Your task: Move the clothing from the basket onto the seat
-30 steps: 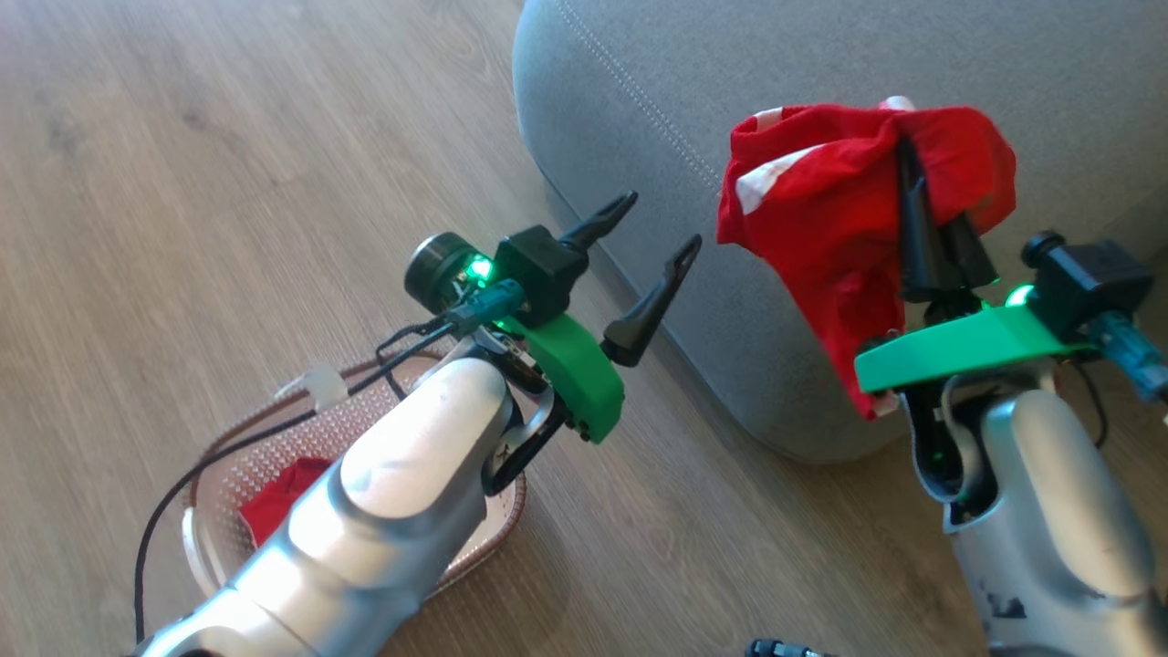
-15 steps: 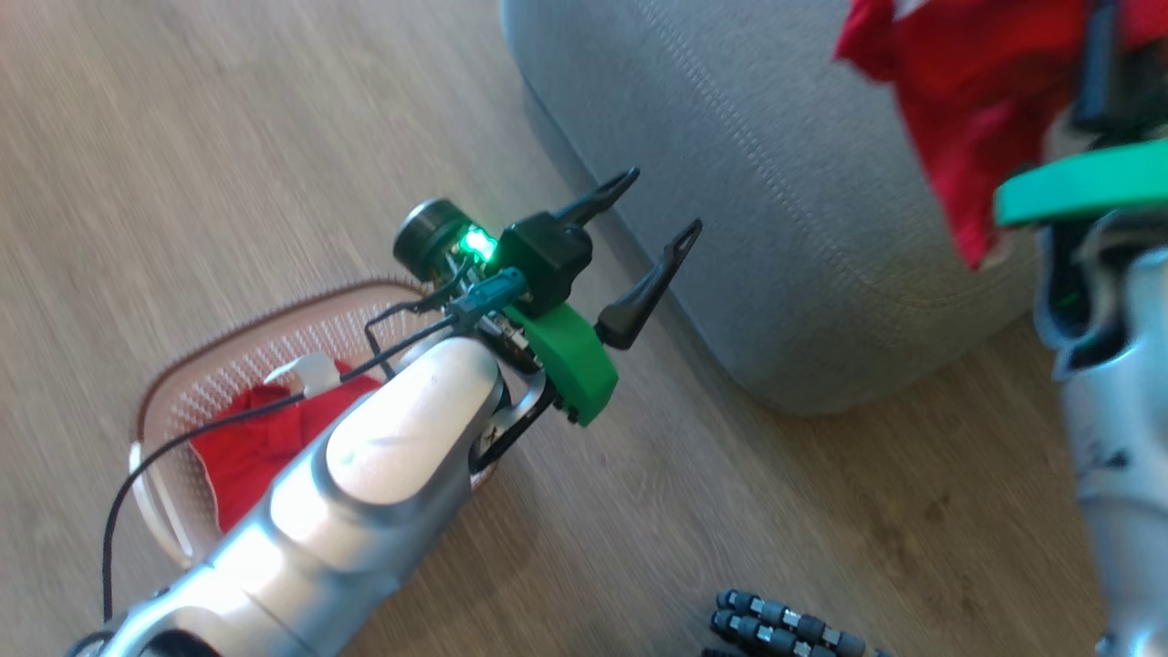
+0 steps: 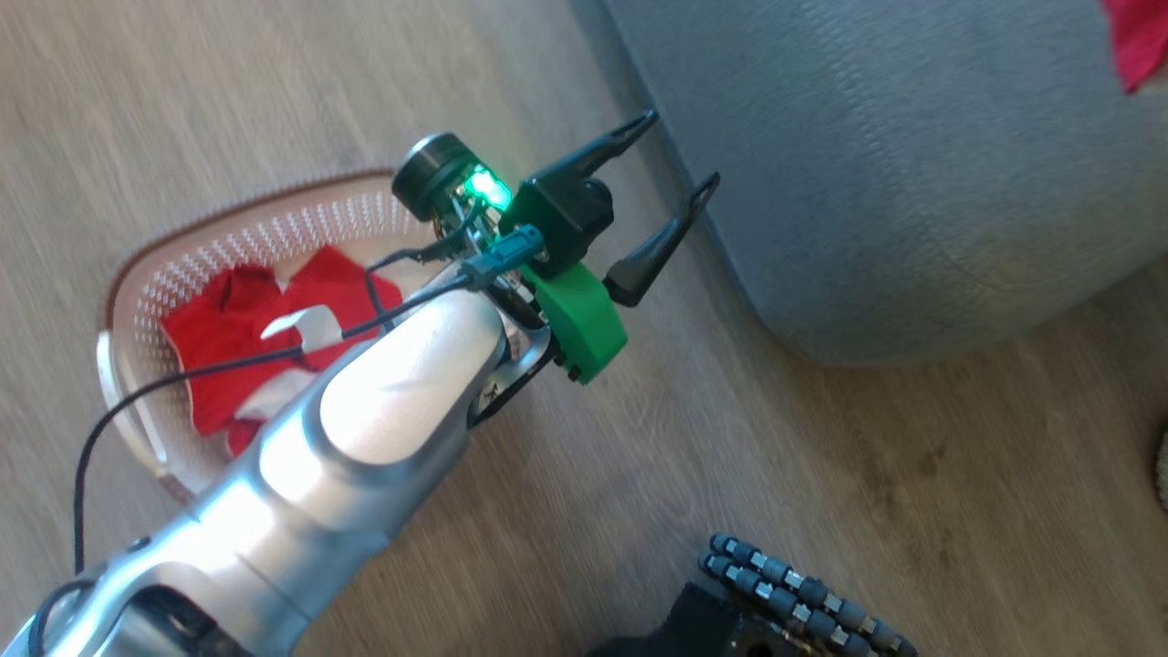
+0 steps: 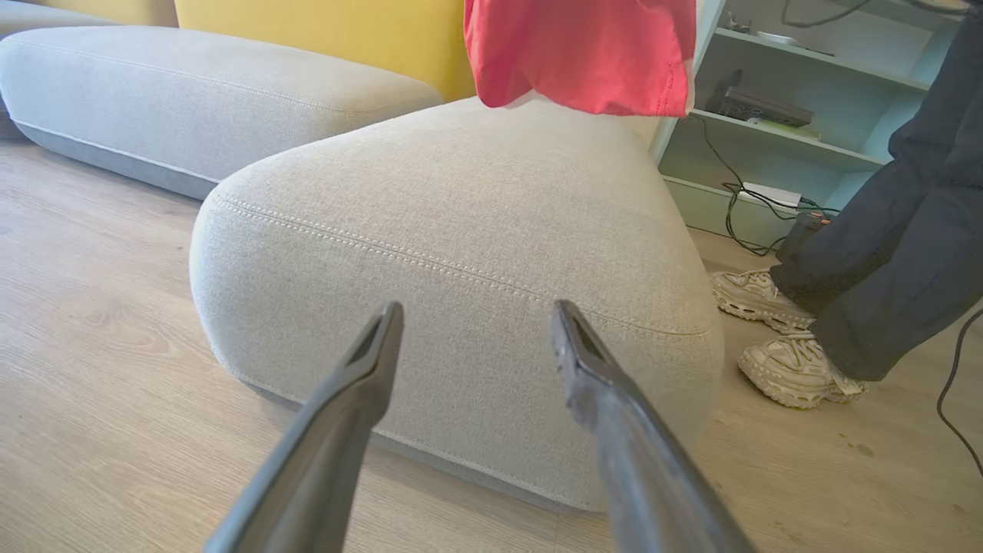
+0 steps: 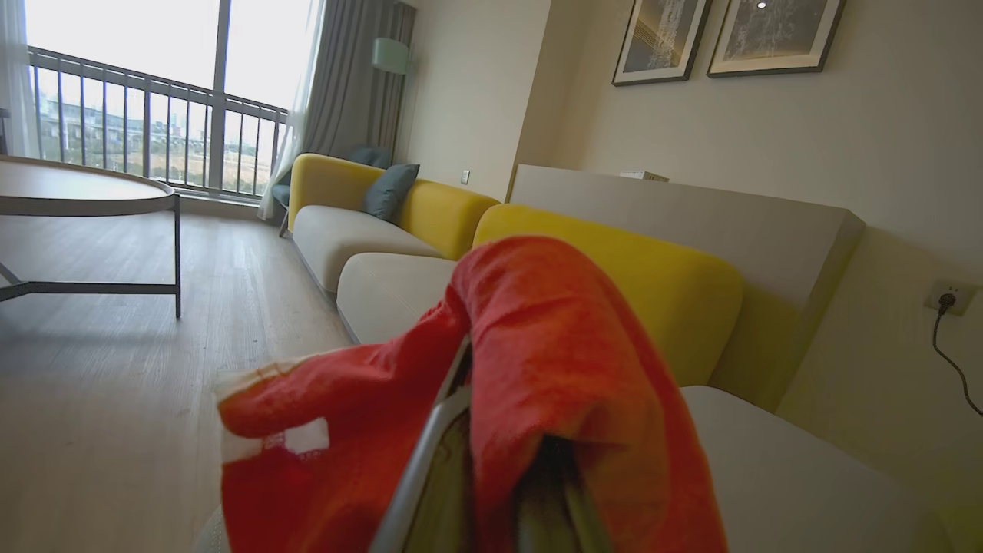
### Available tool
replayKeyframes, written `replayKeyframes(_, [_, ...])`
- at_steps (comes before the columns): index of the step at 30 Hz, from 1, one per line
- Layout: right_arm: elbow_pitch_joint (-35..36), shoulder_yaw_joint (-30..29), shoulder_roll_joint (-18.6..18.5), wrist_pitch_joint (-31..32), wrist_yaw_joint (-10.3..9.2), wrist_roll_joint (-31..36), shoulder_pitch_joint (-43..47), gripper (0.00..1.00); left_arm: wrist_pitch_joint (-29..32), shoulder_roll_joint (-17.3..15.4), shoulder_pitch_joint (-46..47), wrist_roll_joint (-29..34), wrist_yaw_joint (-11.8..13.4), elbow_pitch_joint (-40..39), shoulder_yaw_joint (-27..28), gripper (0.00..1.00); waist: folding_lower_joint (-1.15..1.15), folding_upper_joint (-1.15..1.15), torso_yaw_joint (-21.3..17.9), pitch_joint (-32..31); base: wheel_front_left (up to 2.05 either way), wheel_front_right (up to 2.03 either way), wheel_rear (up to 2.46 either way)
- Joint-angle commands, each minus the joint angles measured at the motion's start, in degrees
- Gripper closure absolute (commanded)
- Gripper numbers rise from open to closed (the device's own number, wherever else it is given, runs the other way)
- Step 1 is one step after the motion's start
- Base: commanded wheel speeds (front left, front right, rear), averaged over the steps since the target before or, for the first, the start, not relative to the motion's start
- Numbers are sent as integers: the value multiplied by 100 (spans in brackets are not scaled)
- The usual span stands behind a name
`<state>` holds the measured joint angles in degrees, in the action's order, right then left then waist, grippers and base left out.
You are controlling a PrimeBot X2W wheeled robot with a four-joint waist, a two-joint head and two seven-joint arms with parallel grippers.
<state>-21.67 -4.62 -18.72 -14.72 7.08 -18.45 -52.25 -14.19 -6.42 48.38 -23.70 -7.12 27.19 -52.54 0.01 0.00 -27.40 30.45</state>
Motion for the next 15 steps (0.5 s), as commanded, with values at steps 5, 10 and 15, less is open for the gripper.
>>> replayKeyframes(5, [-319,-384,-405,-28,41,199,-619,100,41,-92,330,82,-36,-229,83,0,-1,0,287,588,0,0,0])
replayKeyframes(10, [-1096,-790,-765,-28,41,418,-1246,100,70,-124,369,105,-25,-296,35,0,-1,0,500,957,0,0,0])
replayKeyframes(15, [-1719,-1221,-1124,-28,41,611,-1795,100,102,-166,410,146,10,-380,-10,0,-1,0,735,1282,0,0,0])
